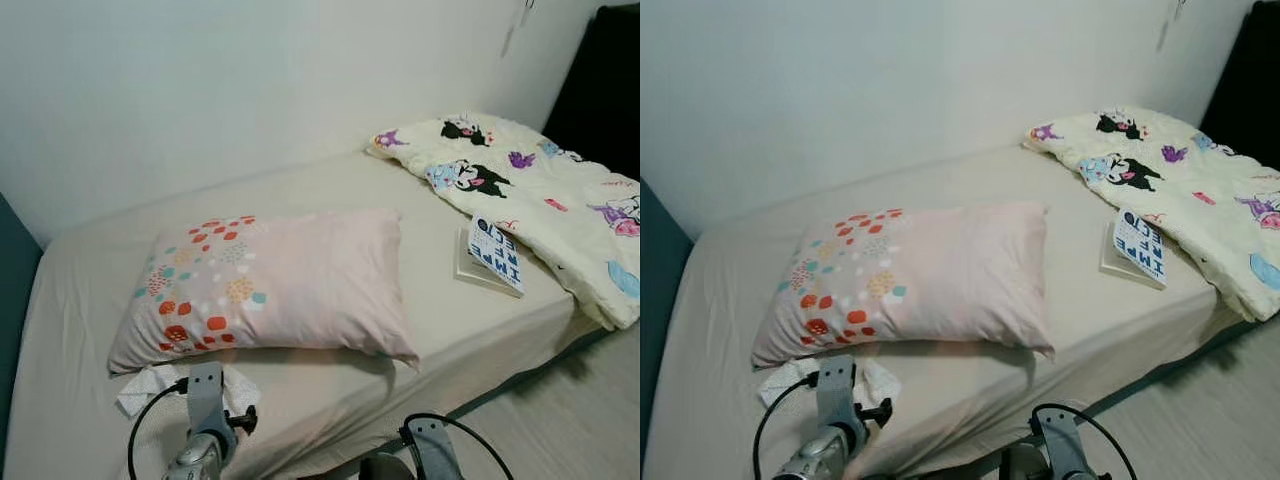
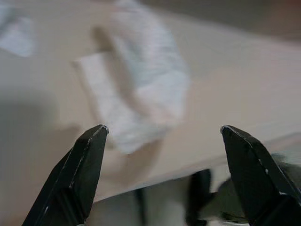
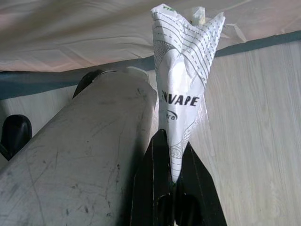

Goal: Clean up the room

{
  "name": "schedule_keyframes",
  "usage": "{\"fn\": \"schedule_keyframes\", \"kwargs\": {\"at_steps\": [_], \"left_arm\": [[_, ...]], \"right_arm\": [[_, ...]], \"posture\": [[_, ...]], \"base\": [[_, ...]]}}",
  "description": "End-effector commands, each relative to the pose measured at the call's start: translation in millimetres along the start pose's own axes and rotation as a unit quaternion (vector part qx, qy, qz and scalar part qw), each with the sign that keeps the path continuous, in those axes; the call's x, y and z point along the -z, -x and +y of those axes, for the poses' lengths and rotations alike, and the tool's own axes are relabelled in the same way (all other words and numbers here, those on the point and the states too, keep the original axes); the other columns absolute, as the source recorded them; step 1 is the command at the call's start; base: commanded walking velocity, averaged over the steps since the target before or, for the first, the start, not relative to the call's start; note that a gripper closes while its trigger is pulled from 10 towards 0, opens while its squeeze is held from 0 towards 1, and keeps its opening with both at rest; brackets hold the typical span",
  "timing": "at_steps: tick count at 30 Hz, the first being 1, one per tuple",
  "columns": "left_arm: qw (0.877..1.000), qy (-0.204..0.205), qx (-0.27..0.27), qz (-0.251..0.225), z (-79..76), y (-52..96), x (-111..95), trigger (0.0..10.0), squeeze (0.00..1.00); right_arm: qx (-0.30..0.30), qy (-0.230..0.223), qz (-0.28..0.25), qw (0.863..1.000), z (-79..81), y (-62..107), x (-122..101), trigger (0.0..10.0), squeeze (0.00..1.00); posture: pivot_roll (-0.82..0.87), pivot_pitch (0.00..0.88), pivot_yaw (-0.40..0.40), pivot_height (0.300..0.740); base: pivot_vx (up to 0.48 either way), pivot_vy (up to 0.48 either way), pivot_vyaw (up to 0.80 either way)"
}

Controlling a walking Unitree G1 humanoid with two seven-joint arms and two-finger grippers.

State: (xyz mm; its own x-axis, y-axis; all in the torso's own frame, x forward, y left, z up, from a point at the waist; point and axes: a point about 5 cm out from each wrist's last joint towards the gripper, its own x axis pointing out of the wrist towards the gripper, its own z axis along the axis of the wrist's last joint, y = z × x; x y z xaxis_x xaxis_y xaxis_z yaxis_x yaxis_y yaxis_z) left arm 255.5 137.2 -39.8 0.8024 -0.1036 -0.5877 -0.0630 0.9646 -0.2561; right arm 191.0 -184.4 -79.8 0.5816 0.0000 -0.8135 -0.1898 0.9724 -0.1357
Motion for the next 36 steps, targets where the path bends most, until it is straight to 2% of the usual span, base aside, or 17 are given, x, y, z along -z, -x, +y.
{"fn": "schedule_keyframes", "kwargs": {"at_steps": [1, 6, 7, 9, 11, 15, 17, 21, 23, 28, 32, 34, 36], "left_arm": [[1.0, 0.005, 0.024, -0.006, -8.8, -1.8, -3.0, 10.0, 0.0], [1.0, 0.003, 0.03, -0.008, -12.4, -2.1, -3.0, 10.0, 0.0], [0.999, 0.005, 0.035, -0.019, -18.2, -3.5, -7.2, 10.0, 0.0], [0.999, 0.005, 0.037, -0.024, -20.8, -4.2, -9.2, 10.0, 0.0], [0.999, -0.01, 0.029, -0.039, -26.3, -5.5, -14.3, 10.0, 0.0], [0.999, -0.015, 0.026, -0.044, -27.7, -5.8, -15.8, 10.0, 0.0], [0.998, -0.022, 0.018, -0.063, -32.5, -7.3, -23.5, 10.0, 0.0], [0.995, -0.027, 0.021, -0.088, -40.1, -8.5, -33.0, 10.0, 0.0], [0.993, -0.043, 0.028, -0.11, -48.6, -8.9, -40.3, 10.0, 0.0], [0.989, -0.061, 0.028, -0.132, -55.0, -9.1, -48.1, 10.0, 0.0], [0.973, -0.098, 0.011, -0.207, -62.2, -8.5, -79.6, 10.0, 0.0], [0.973, -0.098, 0.011, -0.207, -62.2, -8.5, -79.6, 10.0, 0.0], [0.963, -0.126, -0.01, -0.236, -55.9, -8.0, -96.3, 10.0, 0.0]], "right_arm": [[-0.045, -0.012, 0.06, 0.997, 31.1, 6.0, 35.8, 10.0, 0.0], [-0.045, -0.014, 0.062, 0.997, 32.0, 6.9, 38.9, 10.0, 0.0], [-0.048, -0.015, 0.055, 0.997, 33.4, 6.8, 37.4, 10.0, 0.0], [-0.049, -0.016, 0.052, 0.997, 33.6, 6.6, 36.3, 10.0, 0.0], [-0.051, -0.014, 0.045, 0.998, 32.7, 6.8, 36.0, 10.0, 0.0], [-0.051, -0.012, 0.044, 0.998, 32.5, 7.1, 36.6, 10.0, 0.0], [-0.052, -0.011, 0.039, 0.998, 30.0, 8.3, 39.2, 10.0, 0.0], [-0.053, -0.01, 0.033, 0.998, 27.6, 10.1, 43.0, 10.0, 0.0], [-0.055, -0.009, 0.03, 0.998, 26.6, 12.0, 47.2, 10.0, 0.0], [-0.057, -0.009, 0.027, 0.998, 26.7, 13.2, 49.4, 10.0, 0.0], [-0.067, -0.006, 0.018, 0.998, 30.7, 15.7, 53.3, 10.0, 0.0], [-0.067, -0.006, 0.018, 0.998, 30.7, 15.7, 53.3, 10.0, 0.0], [-0.072, -0.004, 0.016, 0.997, 32.4, 17.4, 56.5, 10.0, 0.0]], "posture": [[-0.09, 0.187, 0.042, 0.625], [-0.1, 0.203, 0.046, 0.625], [-0.15, 0.239, 0.044, 0.625], [-0.15, 0.239, 0.044, 0.625], [-0.18, 0.27, 0.035, 0.625], [-0.18, 0.27, 0.035, 0.625], [-0.22, 0.308, 0.024, 0.625], [-0.23, 0.33, 0.015, 0.625], [-0.24, 0.346, 0.009, 0.625], [-0.24, 0.366, 0.004, 0.625], [-0.26, 0.405, -0.01, 0.625], [-0.26, 0.405, -0.01, 0.625], [-0.27, 0.426, -0.021, 0.625]], "base": [[0.0, 0.0, 0.0], [0.0, 0.0, 0.0], [0.0, 0.0, 0.0], [0.0, 0.0, 0.0], [0.0, 0.0, 0.0], [0.0, 0.0, 0.0], [0.0, 0.0, 0.0], [0.0, 0.0, 0.0], [0.0, 0.0, 0.0], [0.0, 0.0, 0.0], [0.0, 0.0, 0.0], [0.0, 0.0, 0.0], [0.0, 0.0, 0.0]]}}
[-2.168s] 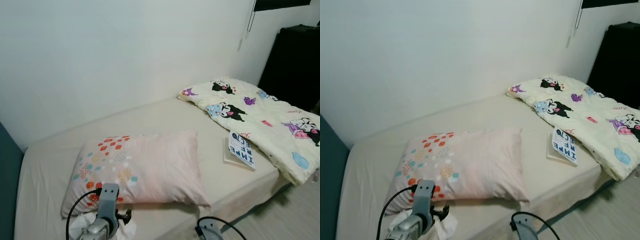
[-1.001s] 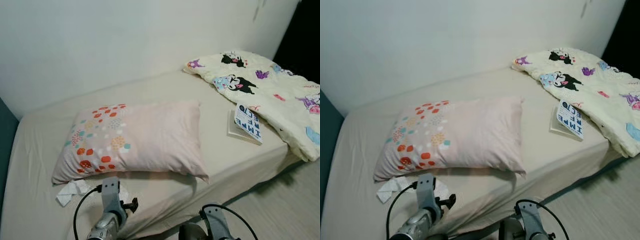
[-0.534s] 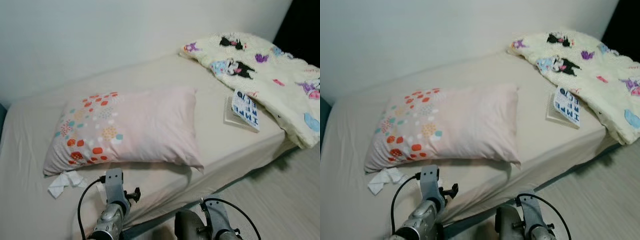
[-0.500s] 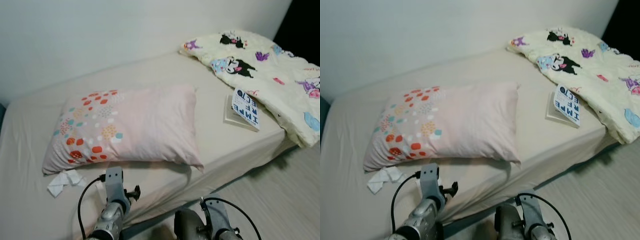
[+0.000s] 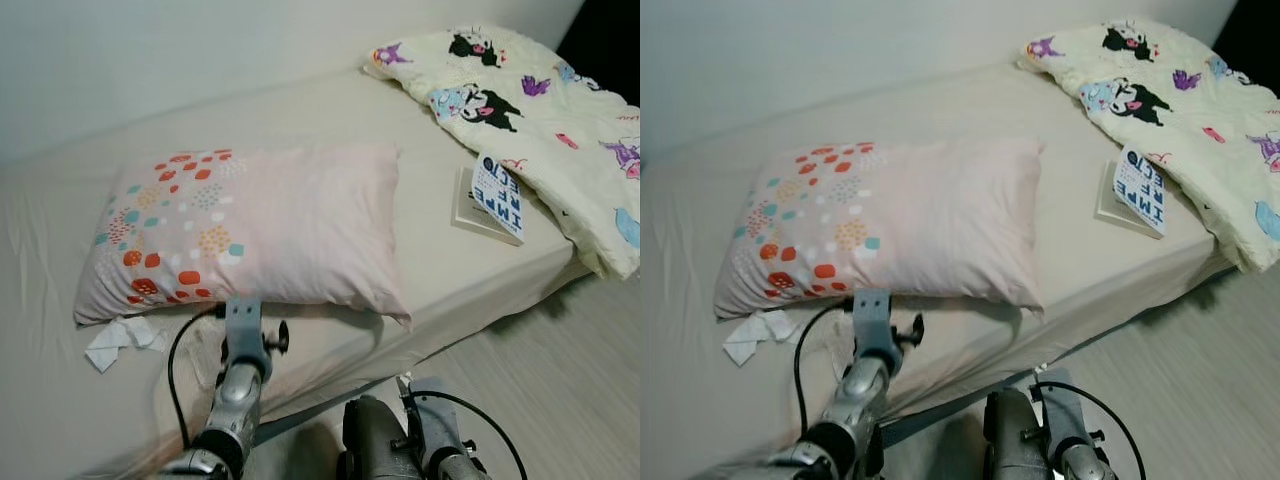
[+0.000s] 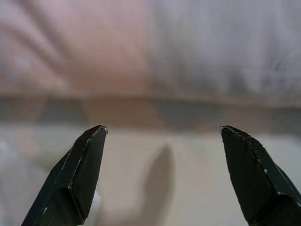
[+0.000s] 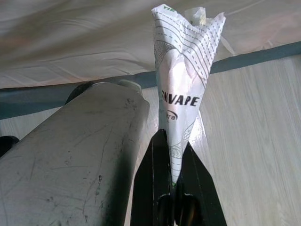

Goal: Clean up the room

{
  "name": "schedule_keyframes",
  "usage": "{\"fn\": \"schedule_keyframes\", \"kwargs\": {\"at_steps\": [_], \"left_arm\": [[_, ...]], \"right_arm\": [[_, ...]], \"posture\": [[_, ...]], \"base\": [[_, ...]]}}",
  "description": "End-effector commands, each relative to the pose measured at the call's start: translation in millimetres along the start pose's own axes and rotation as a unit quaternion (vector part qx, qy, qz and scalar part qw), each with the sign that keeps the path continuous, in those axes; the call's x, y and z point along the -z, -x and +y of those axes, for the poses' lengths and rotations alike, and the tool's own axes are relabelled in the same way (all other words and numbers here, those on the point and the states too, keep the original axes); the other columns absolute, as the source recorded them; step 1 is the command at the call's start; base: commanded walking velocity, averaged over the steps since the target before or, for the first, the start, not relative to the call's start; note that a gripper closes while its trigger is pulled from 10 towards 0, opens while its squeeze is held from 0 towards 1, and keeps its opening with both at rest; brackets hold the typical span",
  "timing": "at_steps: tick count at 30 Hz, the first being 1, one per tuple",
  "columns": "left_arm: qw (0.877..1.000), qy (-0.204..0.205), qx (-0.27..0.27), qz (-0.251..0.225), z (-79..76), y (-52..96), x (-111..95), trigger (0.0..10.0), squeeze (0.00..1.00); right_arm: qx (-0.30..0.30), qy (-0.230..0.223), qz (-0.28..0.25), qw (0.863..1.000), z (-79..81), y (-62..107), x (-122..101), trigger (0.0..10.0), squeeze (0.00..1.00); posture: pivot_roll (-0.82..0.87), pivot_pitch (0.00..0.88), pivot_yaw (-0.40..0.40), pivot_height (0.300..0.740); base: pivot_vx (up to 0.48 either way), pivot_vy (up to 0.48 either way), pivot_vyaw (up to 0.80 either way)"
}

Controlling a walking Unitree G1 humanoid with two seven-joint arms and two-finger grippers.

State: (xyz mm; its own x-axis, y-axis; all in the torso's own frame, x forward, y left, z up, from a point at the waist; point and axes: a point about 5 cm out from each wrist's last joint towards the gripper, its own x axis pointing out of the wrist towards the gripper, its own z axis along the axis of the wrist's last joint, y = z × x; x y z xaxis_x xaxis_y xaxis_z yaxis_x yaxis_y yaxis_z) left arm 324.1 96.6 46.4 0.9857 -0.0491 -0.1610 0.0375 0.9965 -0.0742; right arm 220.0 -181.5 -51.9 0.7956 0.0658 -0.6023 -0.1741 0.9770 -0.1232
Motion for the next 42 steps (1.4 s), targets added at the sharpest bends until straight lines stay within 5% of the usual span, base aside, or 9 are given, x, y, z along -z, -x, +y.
{"fn": "schedule_keyframes", "kwargs": {"at_steps": [1, 9, 14, 22, 27, 28, 30, 31, 42], "left_arm": [[1.0, -0.026, -0.014, -0.001, 9.3, 1.5, 2.3, 10.0, 0.0], [0.997, -0.071, -0.04, 0.008, 38.8, -3.4, -3.2, 10.0, 0.0], [0.988, -0.126, -0.06, 0.057, 64.0, 9.5, 18.7, 10.0, 0.0], [0.99, -0.024, -0.07, 0.123, 64.0, 24.1, 46.4, 10.0, 0.0], [0.986, -0.006, -0.084, 0.144, 67.0, 32.7, 58.0, 10.0, 0.0], [0.985, -0.001, -0.082, 0.15, 66.9, 34.9, 61.3, 4.2, 0.0], [0.985, 0.0, -0.081, 0.151, 66.6, 35.1, 61.5, 4.2, 0.0], [0.985, 0.007, -0.078, 0.152, 66.1, 35.4, 62.2, 0.0, 0.0], [0.986, 0.043, -0.076, 0.138, 66.7, 28.9, 53.9, 0.0, 0.0]], "right_arm": [[-0.072, -0.005, 0.17, 0.983, 36.9, 40.3, 88.6, 10.0, 0.0], [-0.079, 0.001, 0.176, 0.981, 36.1, 48.7, 98.3, 10.0, 0.0], [-0.074, -0.001, 0.179, 0.981, 31.7, 52.5, 102.6, 10.0, 0.0], [-0.068, 0.002, 0.188, 0.98, 25.9, 55.6, 106.5, 10.0, 0.0], [-0.066, 0.003, 0.185, 0.981, 24.6, 54.9, 105.1, 10.0, 0.0], [-0.064, 0.005, 0.183, 0.981, 23.0, 53.3, 103.2, 10.0, 0.0], [-0.064, 0.005, 0.182, 0.981, 22.7, 53.0, 102.8, 10.0, 0.0], [-0.063, 0.006, 0.182, 0.981, 22.1, 52.7, 102.4, 10.0, 0.0], [-0.062, 0.008, 0.179, 0.982, 20.8, 49.3, 98.5, 10.0, 0.0]], "posture": [[-0.27, 0.426, -0.021, 0.625], [-0.27, 0.444, -0.03, 0.625], [-0.28, 0.452, -0.032, 0.625], [-0.28, 0.448, -0.032, 0.625], [-0.28, 0.448, -0.033, 0.625], [-0.28, 0.443, -0.035, 0.625], [-0.28, 0.443, -0.035, 0.625], [-0.28, 0.44, -0.036, 0.625], [-0.27, 0.42, -0.03, 0.625]], "base": [[0.0, 0.0, 0.0], [0.0, 0.0, 0.0], [0.0, 0.0, 0.0], [0.0, 0.0, 0.0], [0.0, 0.0, 0.0], [0.0, 0.0, 0.0], [0.0, 0.0, 0.0], [0.0, 0.0, 0.0], [0.0, 0.0, 0.0]]}}
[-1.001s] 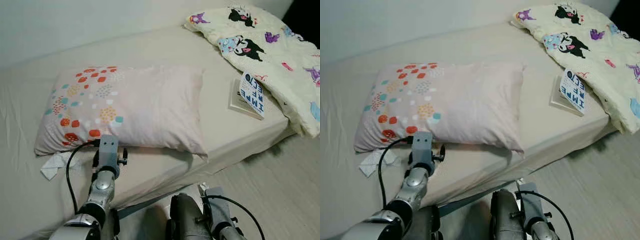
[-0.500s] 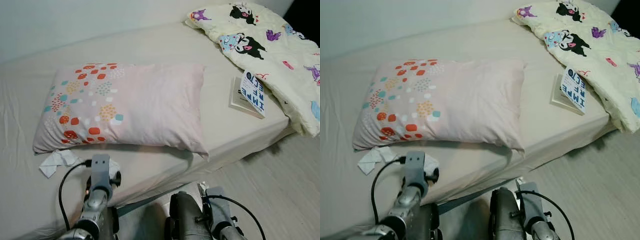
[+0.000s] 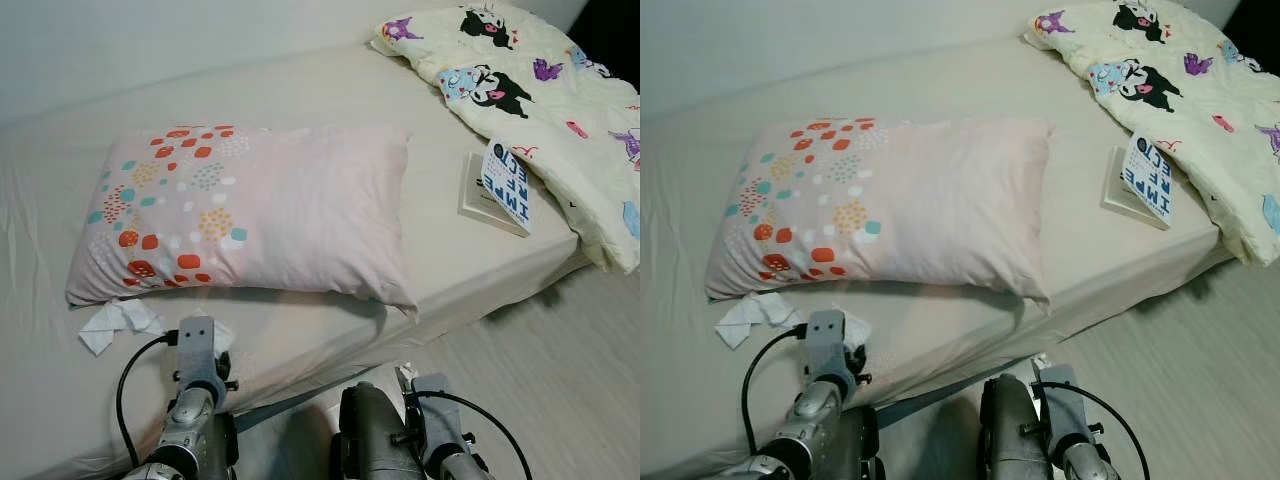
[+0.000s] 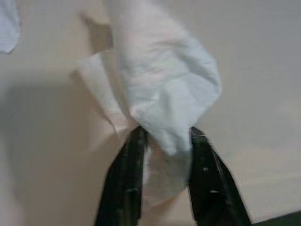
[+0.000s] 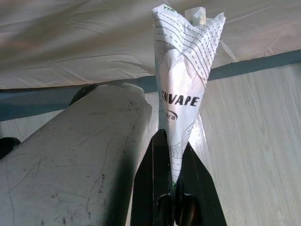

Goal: Clean up the room

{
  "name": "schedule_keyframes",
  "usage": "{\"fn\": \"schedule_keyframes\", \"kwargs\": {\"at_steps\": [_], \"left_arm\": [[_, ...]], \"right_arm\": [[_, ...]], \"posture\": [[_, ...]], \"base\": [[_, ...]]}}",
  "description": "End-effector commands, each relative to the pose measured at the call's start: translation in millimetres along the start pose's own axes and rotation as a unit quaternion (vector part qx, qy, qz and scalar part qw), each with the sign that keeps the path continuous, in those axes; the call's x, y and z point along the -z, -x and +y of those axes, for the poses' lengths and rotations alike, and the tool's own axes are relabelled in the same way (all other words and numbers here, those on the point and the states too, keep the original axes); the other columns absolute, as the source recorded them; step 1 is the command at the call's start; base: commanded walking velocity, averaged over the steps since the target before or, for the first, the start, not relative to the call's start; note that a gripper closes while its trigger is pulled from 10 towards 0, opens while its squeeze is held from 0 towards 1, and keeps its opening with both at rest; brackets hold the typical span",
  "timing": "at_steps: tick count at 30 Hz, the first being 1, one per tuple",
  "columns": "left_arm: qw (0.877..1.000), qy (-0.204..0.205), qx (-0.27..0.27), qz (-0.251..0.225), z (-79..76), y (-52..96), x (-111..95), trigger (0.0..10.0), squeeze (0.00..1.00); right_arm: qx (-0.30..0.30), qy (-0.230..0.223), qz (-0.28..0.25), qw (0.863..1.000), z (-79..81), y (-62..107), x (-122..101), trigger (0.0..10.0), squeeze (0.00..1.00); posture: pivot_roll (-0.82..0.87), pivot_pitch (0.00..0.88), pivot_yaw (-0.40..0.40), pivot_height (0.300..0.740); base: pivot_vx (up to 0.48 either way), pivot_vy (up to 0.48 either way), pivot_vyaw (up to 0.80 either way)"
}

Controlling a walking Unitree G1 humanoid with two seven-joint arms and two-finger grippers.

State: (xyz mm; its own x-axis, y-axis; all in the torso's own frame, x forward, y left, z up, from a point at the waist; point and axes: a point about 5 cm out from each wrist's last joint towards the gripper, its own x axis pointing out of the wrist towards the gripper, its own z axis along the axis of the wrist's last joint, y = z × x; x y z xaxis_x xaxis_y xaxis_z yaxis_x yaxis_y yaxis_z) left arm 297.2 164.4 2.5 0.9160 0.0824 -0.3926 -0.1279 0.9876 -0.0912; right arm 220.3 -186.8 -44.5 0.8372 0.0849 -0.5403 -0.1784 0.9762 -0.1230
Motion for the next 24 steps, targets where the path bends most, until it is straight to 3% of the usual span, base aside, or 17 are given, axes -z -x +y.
{"fn": "schedule_keyframes", "kwargs": {"at_steps": [1, 6, 8, 9, 10, 11, 12, 13, 19, 20, 21, 23, 24], "left_arm": [[1.0, 0.01, 0.001, 0.026, -1.6, 3.8, 12.1, 0.0, 0.0], [0.999, 0.029, 0.008, 0.018, -4.9, 1.4, 6.6, 0.0, 0.0], [0.999, 0.051, 0.008, 0.014, -5.4, -0.3, 2.9, 0.0, 0.0], [0.996, 0.087, 0.008, 0.004, -3.8, -3.7, -5.2, 0.0, 0.0], [0.996, 0.087, 0.008, 0.004, -3.8, -3.7, -5.2, 0.0, 0.0], [0.992, 0.126, 0.014, -0.01, -2.0, -7.5, -15.6, 0.0, 0.0], [0.992, 0.126, 0.014, -0.01, -2.0, -7.5, -15.6, 0.0, 0.0], [0.985, 0.165, 0.029, -0.028, -0.6, -11.6, -28.2, 0.0, 0.0], [0.966, 0.233, 0.09, -0.062, -1.8, -17.4, -51.2, 0.0, 0.0], [0.947, 0.266, 0.158, -0.083, -2.9, -17.1, -60.9, 0.0, 0.0], [0.937, 0.277, 0.189, -0.097, 2.4, -14.9, -62.4, 0.0, 0.0], [0.937, 0.277, 0.189, -0.097, 2.4, -14.9, -62.4, 0.0, 0.0], [0.927, 0.287, 0.214, -0.116, 17.5, -10.4, -61.9, 0.0, 0.0]], "right_arm": [[-0.061, 0.004, 0.217, 0.974, 27.4, 52.4, 99.6, 10.0, 0.0], [-0.061, 0.004, 0.213, 0.975, 29.3, 49.6, 96.8, 10.0, 0.0], [-0.061, 0.004, 0.211, 0.975, 30.5, 47.5, 94.8, 10.0, 0.0], [-0.062, 0.003, 0.208, 0.976, 32.1, 44.0, 91.2, 10.0, 0.0], [-0.062, 0.003, 0.208, 0.976, 32.1, 44.0, 91.2, 10.0, 0.0], [-0.062, 0.002, 0.204, 0.977, 33.1, 40.1, 87.1, 10.0, 0.0], [-0.062, 0.002, 0.204, 0.977, 33.1, 40.1, 87.1, 10.0, 0.0], [-0.063, 0.001, 0.199, 0.978, 34.2, 35.3, 81.7, 10.0, 0.0], [-0.068, -0.006, 0.188, 0.98, 36.8, 25.0, 69.4, 10.0, 0.0], [-0.079, -0.028, 0.178, 0.981, 39.3, 18.5, 60.7, 10.0, 0.0], [-0.084, -0.04, 0.172, 0.981, 40.3, 15.5, 56.2, 10.0, 0.0], [-0.084, -0.04, 0.172, 0.981, 40.3, 15.5, 56.2, 10.0, 0.0], [-0.091, -0.05, 0.168, 0.98, 42.3, 11.5, 50.7, 10.0, 0.0]], "posture": [[-0.27, 0.42, -0.03, 0.625], [-0.25, 0.401, -0.022, 0.625], [-0.25, 0.39, -0.016, 0.625], [-0.23, 0.367, -0.004, 0.625], [-0.23, 0.367, -0.004, 0.625], [-0.22, 0.354, 0.0, 0.625], [-0.22, 0.354, 0.0, 0.625], [-0.21, 0.325, 0.007, 0.625], [-0.18, 0.275, 0.016, 0.625], [-0.17, 0.25, 0.018, 0.625], [-0.15, 0.22, 0.018, 0.63], [-0.15, 0.22, 0.018, 0.63], [-0.13, 0.182, 0.016, 0.64]], "base": [[0.0, 0.0, 0.0], [0.0, 0.0, 0.0], [0.0, 0.0, 0.0], [0.0, 0.0, 0.0], [0.0, 0.0, 0.0], [0.0, 0.0, 0.0], [0.0, 0.0, 0.0], [0.0, 0.0, 0.0], [0.0, 0.0, 0.0], [0.0, 0.0, 0.0], [0.0, 0.0, 0.0], [0.0, 0.0, 0.0], [0.0, 0.0, 0.0]]}}
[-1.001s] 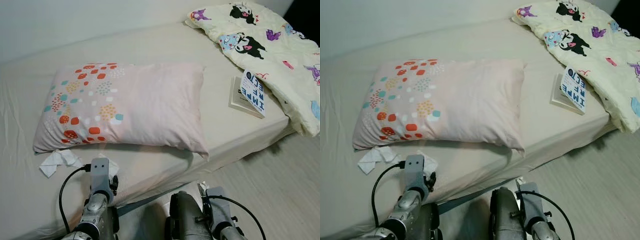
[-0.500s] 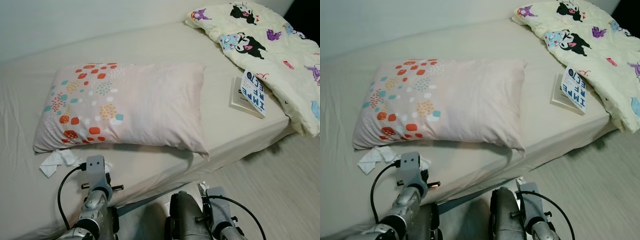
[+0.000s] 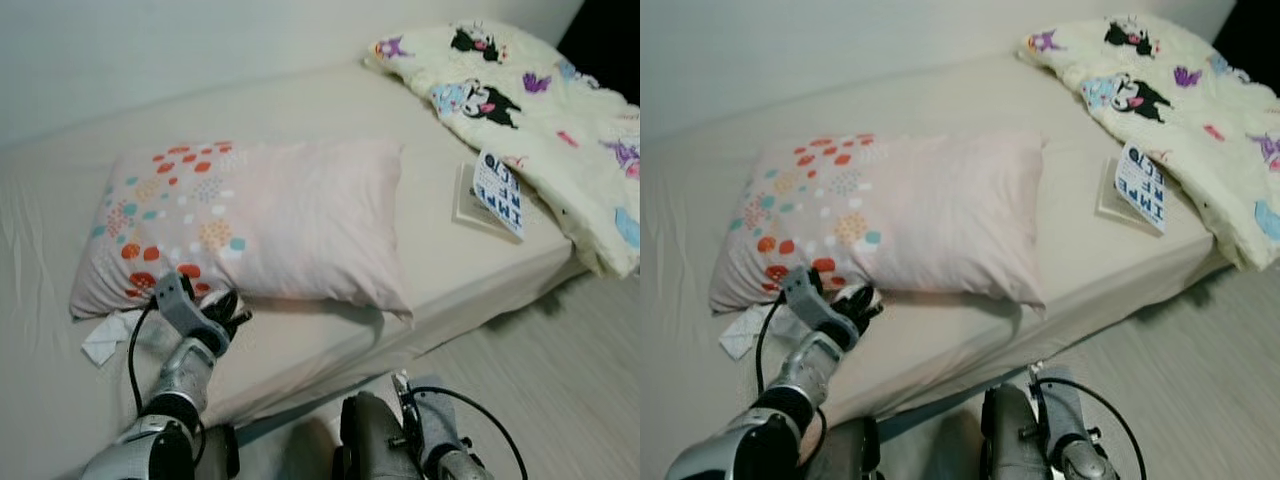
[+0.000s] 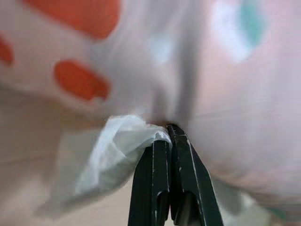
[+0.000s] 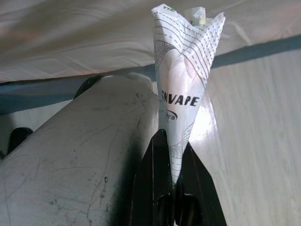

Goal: Clean up the room

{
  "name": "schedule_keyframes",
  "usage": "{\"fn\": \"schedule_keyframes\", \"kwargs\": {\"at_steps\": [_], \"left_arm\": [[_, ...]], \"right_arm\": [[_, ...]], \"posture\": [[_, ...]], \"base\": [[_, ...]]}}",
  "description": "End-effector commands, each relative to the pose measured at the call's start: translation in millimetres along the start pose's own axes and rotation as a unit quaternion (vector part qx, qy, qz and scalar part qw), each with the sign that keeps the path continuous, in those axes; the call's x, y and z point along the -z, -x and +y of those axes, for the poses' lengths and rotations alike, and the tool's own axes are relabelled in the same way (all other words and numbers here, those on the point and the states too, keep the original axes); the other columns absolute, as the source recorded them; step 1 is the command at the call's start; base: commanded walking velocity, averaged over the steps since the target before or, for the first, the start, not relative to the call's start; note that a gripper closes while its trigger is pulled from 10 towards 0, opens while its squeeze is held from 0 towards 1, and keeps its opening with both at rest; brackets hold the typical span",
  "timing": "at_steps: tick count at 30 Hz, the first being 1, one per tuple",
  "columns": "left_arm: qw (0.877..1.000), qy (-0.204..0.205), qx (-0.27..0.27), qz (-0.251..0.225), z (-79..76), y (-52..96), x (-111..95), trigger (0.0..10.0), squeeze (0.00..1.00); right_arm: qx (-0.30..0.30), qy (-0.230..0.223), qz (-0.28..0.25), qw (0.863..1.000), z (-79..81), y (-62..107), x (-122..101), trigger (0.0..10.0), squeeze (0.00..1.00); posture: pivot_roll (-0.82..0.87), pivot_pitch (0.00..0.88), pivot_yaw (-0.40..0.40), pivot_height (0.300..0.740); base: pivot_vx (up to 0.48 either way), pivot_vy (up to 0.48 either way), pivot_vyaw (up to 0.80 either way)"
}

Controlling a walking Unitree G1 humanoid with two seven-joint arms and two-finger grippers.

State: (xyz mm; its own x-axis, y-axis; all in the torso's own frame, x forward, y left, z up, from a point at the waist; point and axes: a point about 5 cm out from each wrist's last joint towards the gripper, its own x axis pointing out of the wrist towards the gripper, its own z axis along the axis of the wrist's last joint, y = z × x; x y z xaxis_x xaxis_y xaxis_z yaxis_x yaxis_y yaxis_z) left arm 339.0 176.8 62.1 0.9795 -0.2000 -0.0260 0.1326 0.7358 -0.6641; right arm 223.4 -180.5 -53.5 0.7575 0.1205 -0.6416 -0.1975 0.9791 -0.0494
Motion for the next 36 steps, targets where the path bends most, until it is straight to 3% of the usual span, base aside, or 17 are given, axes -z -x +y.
{"fn": "schedule_keyframes", "kwargs": {"at_steps": [1, 3, 5, 9, 13, 17, 19, 21, 22, 28, 29, 30, 31, 32, 33, 35, 36], "left_arm": [[1.0, 0.018, 0.009, -0.004, 14.6, 13.4, -0.9, 0.0, 0.0], [1.0, 0.022, 0.011, -0.017, 29.9, 25.7, -10.2, 0.0, 0.0], [1.0, 0.022, 0.011, -0.017, 29.9, 25.7, -10.2, 0.0, 0.0], [0.999, 0.027, -0.006, -0.03, 47.9, 40.6, -18.8, 0.0, 0.0], [0.999, 0.035, 0.001, -0.027, 65.5, 63.2, -19.3, 0.0, 0.0], [0.997, 0.04, 0.06, 0.026, 64.8, 77.1, -1.3, 0.0, 0.0], [0.997, 0.04, 0.06, 0.026, 64.8, 77.1, -1.3, 0.0, 0.0], [0.99, 0.042, 0.096, 0.095, 61.7, 88.1, 22.5, 0.0, 0.0], [0.987, 0.042, 0.097, 0.124, 61.5, 93.0, 33.6, 0.0, 0.0], [0.984, 0.033, 0.047, 0.171, 65.7, 103.9, 56.5, 0.2, 0.0], [0.983, 0.031, 0.032, 0.177, 67.0, 105.9, 59.9, 3.0, 0.0], [0.983, 0.031, 0.032, 0.177, 67.0, 105.9, 59.9, 3.0, 0.0], [0.981, 0.026, -0.032, 0.189, 74.3, 114.7, 69.9, 10.0, 0.0], [0.979, 0.024, -0.068, 0.191, 78.5, 119.1, 73.4, 10.0, 0.0], [0.979, 0.024, -0.068, 0.191, 78.5, 119.1, 73.4, 10.0, 0.0], [0.969, 0.009, -0.149, 0.199, 88.9, 131.2, 79.6, 10.0, 0.0], [0.969, 0.009, -0.149, 0.199, 88.9, 131.2, 79.6, 10.0, 0.0]], "right_arm": [[-0.061, -0.025, 0.11, 0.992, 34.1, 11.6, 49.6, 10.0, 0.0], [-0.065, -0.025, 0.113, 0.991, 36.1, 9.4, 46.6, 10.0, 0.0], [-0.065, -0.025, 0.113, 0.991, 36.1, 9.4, 46.6, 10.0, 0.0], [-0.067, -0.02, 0.123, 0.99, 35.9, 8.2, 45.8, 10.0, 0.0], [-0.066, -0.014, 0.138, 0.988, 33.1, 8.2, 47.1, 10.0, 0.0], [-0.065, -0.012, 0.142, 0.988, 31.2, 6.4, 43.7, 10.0, 0.0], [-0.065, -0.012, 0.142, 0.988, 31.2, 6.4, 43.7, 10.0, 0.0], [-0.063, -0.012, 0.141, 0.988, 30.6, 4.4, 39.8, 10.0, 0.0], [-0.063, -0.013, 0.141, 0.988, 30.5, 3.6, 38.5, 10.0, 0.0], [-0.06, -0.012, 0.149, 0.987, 30.5, 4.6, 41.1, 10.0, 0.0], [-0.06, -0.011, 0.152, 0.987, 30.4, 5.1, 42.3, 10.0, 0.0], [-0.06, -0.011, 0.152, 0.987, 30.4, 5.1, 42.3, 10.0, 0.0], [-0.059, -0.009, 0.16, 0.985, 30.1, 6.9, 46.4, 10.0, 0.0], [-0.058, -0.008, 0.164, 0.985, 29.6, 7.7, 48.1, 10.0, 0.0], [-0.058, -0.008, 0.164, 0.985, 29.6, 7.7, 48.1, 10.0, 0.0], [-0.054, -0.006, 0.173, 0.983, 27.9, 10.0, 52.6, 10.0, 0.0], [-0.054, -0.006, 0.173, 0.983, 27.9, 10.0, 52.6, 10.0, 0.0]], "posture": [[-0.13, 0.182, 0.016, 0.64], [-0.11, 0.148, 0.012, 0.65], [-0.11, 0.148, 0.012, 0.65], [-0.09, 0.109, 0.004, 0.665], [-0.06, 0.055, -0.005, 0.68], [-0.05, 0.026, -0.008, 0.695], [-0.05, 0.026, -0.008, 0.695], [-0.05, 0.0, -0.007, 0.705], [-0.05, 0.0, -0.005, 0.71], [-0.05, 0.0, -0.009, 0.73], [-0.05, 0.0, -0.009, 0.735], [-0.05, 0.0, -0.009, 0.735], [-0.05, 0.0, -0.011, 0.74], [-0.06, 0.0, -0.011, 0.74], [-0.06, 0.0, -0.011, 0.74], [-0.06, 0.0, -0.013, 0.74], [-0.06, 0.0, -0.013, 0.74]], "base": [[0.0, 0.0, 0.0], [0.0, 0.0, 0.0], [0.0, 0.0, 0.0], [0.0, 0.0, 0.0], [0.0, 0.0, 0.0], [0.0, 0.0, 0.0], [0.0, 0.0, 0.0], [0.0, 0.0, 0.0], [0.0, 0.0, 0.0], [0.0, 0.0, 0.0], [0.0, 0.0, 0.0], [0.0, 0.0, 0.0], [0.0, 0.0, 0.0], [0.0, 0.0, 0.0], [0.0, 0.0, 0.0], [0.0, 0.0, 0.0], [0.0, 0.0, 0.0]]}}
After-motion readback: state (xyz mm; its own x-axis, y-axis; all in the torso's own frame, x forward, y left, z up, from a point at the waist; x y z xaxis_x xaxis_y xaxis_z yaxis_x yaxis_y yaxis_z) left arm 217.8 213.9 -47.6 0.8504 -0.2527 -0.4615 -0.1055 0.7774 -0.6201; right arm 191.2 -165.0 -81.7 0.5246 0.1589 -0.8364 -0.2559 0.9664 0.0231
